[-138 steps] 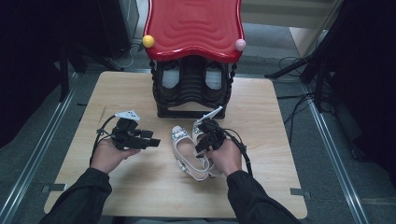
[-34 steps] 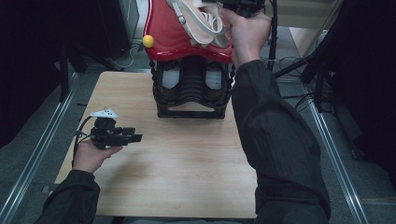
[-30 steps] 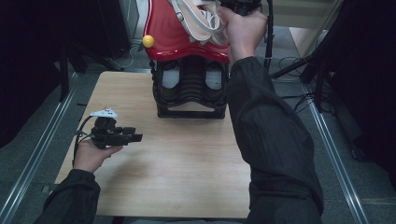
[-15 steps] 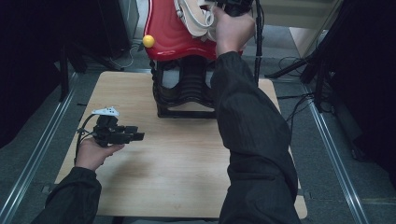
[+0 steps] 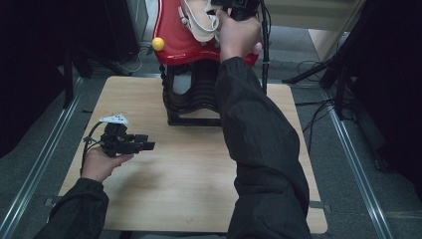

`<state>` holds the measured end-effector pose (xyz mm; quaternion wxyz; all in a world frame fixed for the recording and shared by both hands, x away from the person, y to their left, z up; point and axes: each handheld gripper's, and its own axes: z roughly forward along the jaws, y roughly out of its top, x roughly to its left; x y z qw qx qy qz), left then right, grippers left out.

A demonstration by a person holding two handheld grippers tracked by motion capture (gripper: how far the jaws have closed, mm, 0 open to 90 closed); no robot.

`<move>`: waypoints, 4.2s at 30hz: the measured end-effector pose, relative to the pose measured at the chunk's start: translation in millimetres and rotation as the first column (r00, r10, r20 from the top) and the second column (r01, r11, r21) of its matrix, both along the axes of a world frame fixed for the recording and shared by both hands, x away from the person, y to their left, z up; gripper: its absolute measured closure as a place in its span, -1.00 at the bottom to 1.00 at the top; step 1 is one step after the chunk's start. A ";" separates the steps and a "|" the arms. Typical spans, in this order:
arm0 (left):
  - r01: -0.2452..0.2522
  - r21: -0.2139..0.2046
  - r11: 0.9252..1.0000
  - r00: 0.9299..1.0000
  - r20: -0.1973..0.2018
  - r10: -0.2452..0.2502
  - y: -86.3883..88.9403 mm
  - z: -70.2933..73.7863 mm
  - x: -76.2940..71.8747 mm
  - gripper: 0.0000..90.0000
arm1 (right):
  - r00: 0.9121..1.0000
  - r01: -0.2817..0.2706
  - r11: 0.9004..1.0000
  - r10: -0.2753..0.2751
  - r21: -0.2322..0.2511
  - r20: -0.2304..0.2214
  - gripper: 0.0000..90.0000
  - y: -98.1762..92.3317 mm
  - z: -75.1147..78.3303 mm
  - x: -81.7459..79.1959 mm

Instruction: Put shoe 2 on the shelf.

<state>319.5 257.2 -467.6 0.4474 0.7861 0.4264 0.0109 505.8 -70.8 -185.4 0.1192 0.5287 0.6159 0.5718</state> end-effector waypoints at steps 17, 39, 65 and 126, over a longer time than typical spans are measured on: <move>0.002 0.006 1.000 1.000 -0.003 -0.002 -2.1 -0.6 1.0 0.04 | 0.999 -0.023 0.999 0.024 -0.032 0.029 0.72 1.6 3.1 -5.0; 0.005 0.028 1.000 1.000 -0.005 -0.005 -4.8 -1.8 1.6 0.04 | 0.996 -0.068 0.996 0.072 -0.063 0.056 0.49 -30.4 15.0 -18.8; 0.011 0.038 0.999 1.000 -0.007 -0.011 -6.9 -1.3 1.2 0.03 | 0.998 0.001 0.996 0.005 -0.086 0.062 0.23 -109.2 -12.6 -32.5; -0.002 0.037 0.999 0.999 -0.034 0.003 -7.1 -5.2 2.9 -0.16 | 0.983 -0.166 0.973 0.150 -0.159 -0.106 -0.02 -139.7 -219.4 -133.0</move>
